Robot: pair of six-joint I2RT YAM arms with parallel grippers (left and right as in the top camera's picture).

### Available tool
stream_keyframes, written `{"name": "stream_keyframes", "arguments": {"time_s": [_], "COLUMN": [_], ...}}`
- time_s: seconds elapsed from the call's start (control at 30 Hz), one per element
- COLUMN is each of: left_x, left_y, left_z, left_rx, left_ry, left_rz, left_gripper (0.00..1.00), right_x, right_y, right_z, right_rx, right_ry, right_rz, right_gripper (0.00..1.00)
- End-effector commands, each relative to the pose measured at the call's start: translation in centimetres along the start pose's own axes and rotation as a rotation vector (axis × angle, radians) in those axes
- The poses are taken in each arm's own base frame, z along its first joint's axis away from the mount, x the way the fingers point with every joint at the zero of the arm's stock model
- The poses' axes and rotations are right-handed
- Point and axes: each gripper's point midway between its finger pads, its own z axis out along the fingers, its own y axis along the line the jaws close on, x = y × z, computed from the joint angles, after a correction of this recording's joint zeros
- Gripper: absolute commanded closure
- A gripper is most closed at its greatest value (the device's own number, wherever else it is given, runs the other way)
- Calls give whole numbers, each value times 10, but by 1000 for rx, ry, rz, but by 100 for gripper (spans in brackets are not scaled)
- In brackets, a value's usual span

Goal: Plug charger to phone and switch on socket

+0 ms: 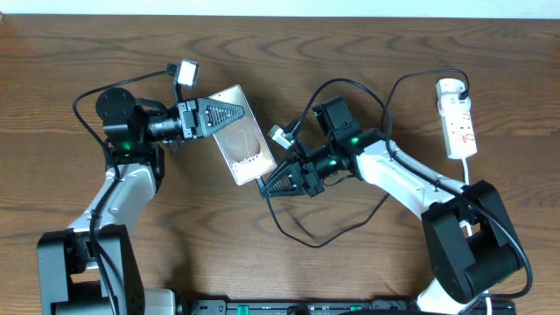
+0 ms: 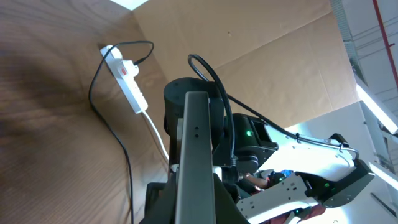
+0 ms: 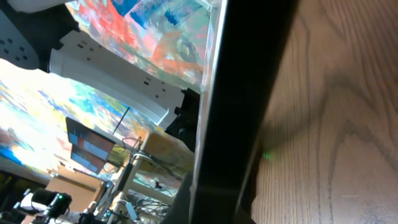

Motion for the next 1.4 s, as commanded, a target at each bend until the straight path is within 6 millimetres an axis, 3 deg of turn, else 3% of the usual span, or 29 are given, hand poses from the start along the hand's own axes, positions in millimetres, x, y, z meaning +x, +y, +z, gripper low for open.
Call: {"name": "stream_keyframes", "arguments": {"time_s": [0.0,0.77,0.83,0.93,1.03,1.1,1.37], "left_x": [7,8,8,8,8,8,2], "left_y": [-7,-7,-7,-7,-7,-7,-4], "left_z": [3,5,5,4,4,4,-6], "left_rx": [21,25,25,24,24,24,8], "left_ry": [44,50,50,49,49,49,21], "left_rz": [49,49,49,52,57,57,60], "left_gripper": [93,92,92,93,93,92,93], "right_x": [-7,-19,-19,-19,-19,-19,-20], "right_y": [2,0,0,0,0,0,0], "right_z": [-10,-12,-13,-12,-12,-12,-13], "right_rx": [-18,-14,-14,-14,-14,-14,-11], "right_ry": [-27,-35,-35,-35,-35,-35,-37], "right_rz": [0,-15,-15,-15,-15,-15,-14], "right_gripper": [99,99,92,67,23,2,1]}}
